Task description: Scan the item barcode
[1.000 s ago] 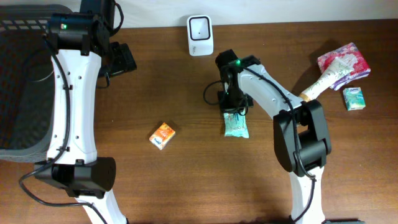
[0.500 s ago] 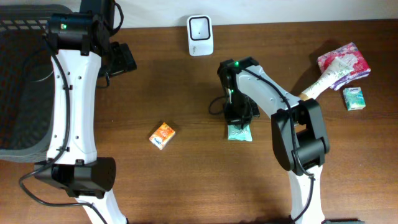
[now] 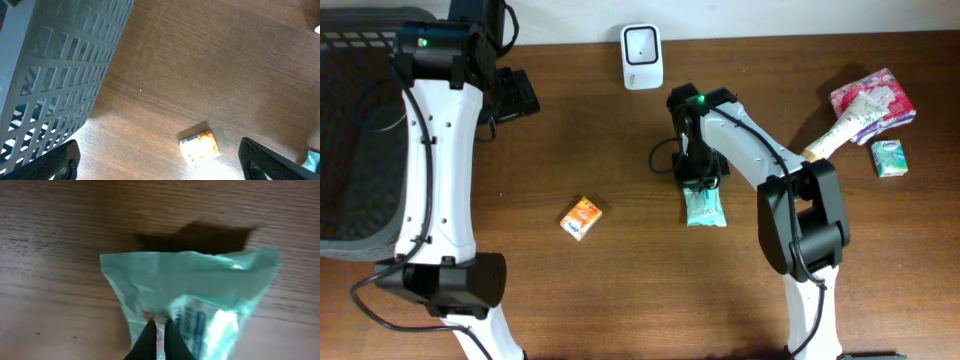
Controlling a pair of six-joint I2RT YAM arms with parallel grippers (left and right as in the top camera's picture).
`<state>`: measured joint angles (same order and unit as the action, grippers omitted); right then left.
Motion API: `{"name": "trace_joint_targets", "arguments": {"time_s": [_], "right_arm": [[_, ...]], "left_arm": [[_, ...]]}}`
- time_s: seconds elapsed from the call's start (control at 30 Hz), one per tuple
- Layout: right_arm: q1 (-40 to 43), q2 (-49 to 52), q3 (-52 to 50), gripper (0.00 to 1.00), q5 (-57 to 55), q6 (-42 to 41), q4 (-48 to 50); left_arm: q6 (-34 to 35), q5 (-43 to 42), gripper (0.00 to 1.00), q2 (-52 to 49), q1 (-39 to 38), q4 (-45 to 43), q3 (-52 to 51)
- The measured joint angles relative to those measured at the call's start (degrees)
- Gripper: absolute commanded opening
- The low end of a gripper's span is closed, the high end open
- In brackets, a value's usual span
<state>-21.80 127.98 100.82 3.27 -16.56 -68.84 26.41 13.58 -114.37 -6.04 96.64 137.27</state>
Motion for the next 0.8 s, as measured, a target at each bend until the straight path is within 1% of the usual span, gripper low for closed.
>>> {"name": "trace_joint_targets", "arguments": {"time_s": [0.07, 0.1, 0.13, 0.2, 0.23, 0.27, 0.3, 0.33, 0.43, 0.47, 0.5, 0.6, 0.63, 0.67, 0.7, 0.77, 0.8], "right_arm": [[-0.1, -0.4, -1.0, 0.04, 0.8, 0.0, 0.9], [-0.1, -0.4, -0.7, 0.04, 0.7, 0.0, -1.0], [0.0, -0.2, 0.3, 0.04, 0.7, 0.0, -4.5], [0.0, 0.1, 6.7, 0.05, 0.4, 0.0, -15.0], [0.0, 0.2, 7.6, 0.05, 0.3, 0.0, -20.1], [0.0, 0.2, 7.6, 0.05, 0.3, 0.1, -21.8], [0.0, 0.2, 6.6, 0.11, 0.0, 0.1, -22.4], [0.0, 0.2, 5.8, 0.11, -0.3, 0.1, -22.3], [0.0, 0.2, -0.5, 0.11, -2.3, 0.1, -16.5], [0.0, 0.2, -2.6, 0.04, -2.3, 0.1, -13.6], [0.0, -0.3, -4.4, 0.04, -2.3, 0.4, -11.7], [0.0, -0.5, -4.4, 0.04, -2.4, 0.0, -12.7], [0.0, -0.1, -2.8, 0.09, -2.4, 0.1, -15.6], [0.0, 0.1, 0.5, 0.40, -2.8, 0.1, -18.7], [0.0, 0.2, 4.2, 0.60, -3.0, 0.7, -20.3], [0.0, 0.2, 7.0, 0.71, -2.7, 1.0, -20.9], [0.0, 0.2, 7.0, 0.73, -2.5, 1.5, -20.4]], "left_arm": [[0.0, 0.0, 0.99, 0.0, 0.0, 0.0, 0.0], [0.0, 0.0, 0.99, 0.0, 0.0, 0.0, 0.0], [0.0, 0.0, 0.99, 0.0, 0.0, 0.0, 0.0], [0.0, 0.0, 0.99, 0.0, 0.0, 0.1, 0.0], [0.0, 0.0, 0.99, 0.0, 0.0, 0.0, 0.0], [0.0, 0.0, 0.99, 0.0, 0.0, 0.0, 0.0], [0.0, 0.0, 0.99, 0.0, 0.0, 0.0, 0.0], [0.0, 0.0, 0.99, 0.0, 0.0, 0.0, 0.0], [0.0, 0.0, 0.99, 0.0, 0.0, -0.1, 0.0], [0.0, 0.0, 0.99, 0.0, 0.0, 0.1, 0.0], [0.0, 0.0, 0.99, 0.0, 0.0, 0.0, 0.0], [0.0, 0.0, 0.99, 0.0, 0.0, 0.0, 0.0], [0.0, 0.0, 0.99, 0.0, 0.0, 0.0, 0.0], [0.0, 0.0, 0.99, 0.0, 0.0, 0.1, 0.0], [0.0, 0.0, 0.99, 0.0, 0.0, 0.0, 0.0], [0.0, 0.0, 0.99, 0.0, 0.0, 0.0, 0.0], [0.0, 0.0, 0.99, 0.0, 0.0, 0.0, 0.0]]}}
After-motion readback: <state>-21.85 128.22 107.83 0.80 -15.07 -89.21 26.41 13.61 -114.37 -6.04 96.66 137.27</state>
